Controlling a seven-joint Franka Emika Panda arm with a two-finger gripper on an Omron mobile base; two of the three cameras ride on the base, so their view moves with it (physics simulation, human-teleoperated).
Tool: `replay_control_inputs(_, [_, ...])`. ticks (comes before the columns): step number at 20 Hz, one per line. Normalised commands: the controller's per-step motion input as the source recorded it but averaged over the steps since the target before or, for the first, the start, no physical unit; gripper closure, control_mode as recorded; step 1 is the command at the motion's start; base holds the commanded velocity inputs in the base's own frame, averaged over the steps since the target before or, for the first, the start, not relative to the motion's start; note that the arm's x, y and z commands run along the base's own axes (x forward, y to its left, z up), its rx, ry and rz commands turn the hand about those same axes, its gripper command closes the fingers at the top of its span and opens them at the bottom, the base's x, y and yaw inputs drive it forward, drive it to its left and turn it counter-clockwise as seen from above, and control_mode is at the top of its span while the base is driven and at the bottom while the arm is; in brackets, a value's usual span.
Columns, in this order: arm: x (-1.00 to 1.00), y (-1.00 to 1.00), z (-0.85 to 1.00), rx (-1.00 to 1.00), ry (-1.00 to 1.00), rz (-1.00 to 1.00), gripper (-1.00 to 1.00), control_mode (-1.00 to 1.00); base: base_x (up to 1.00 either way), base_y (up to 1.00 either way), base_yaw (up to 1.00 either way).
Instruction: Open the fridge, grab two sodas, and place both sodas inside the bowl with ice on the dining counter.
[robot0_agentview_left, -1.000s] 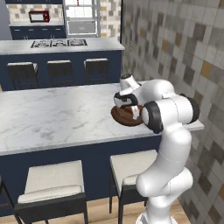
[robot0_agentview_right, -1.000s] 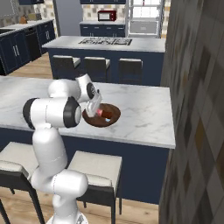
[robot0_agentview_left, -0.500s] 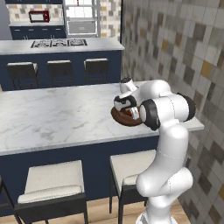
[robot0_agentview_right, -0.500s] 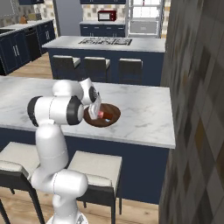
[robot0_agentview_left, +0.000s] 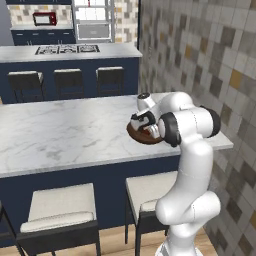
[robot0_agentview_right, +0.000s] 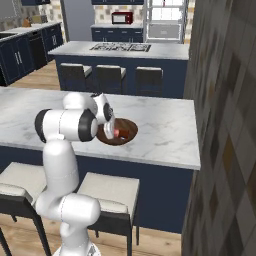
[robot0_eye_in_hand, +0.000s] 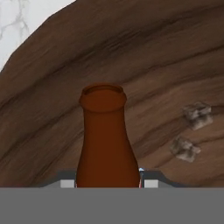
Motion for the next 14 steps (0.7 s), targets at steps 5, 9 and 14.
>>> replay_control_inputs(5, [0.08, 0.0, -0.15, 0.0, -0.01, 0.11, 1.0, -1.0, 0.0, 0.0, 0.0])
replay_control_inputs(9, [0.12, 0.0, -0.12, 0.0, -0.01, 0.11, 1.0, -1.0, 0.0, 0.0, 0.0])
replay_control_inputs(14, [0.15, 0.0, -0.08, 0.0, 0.0, 0.12, 1.0, -1.0, 0.0, 0.0, 0.0])
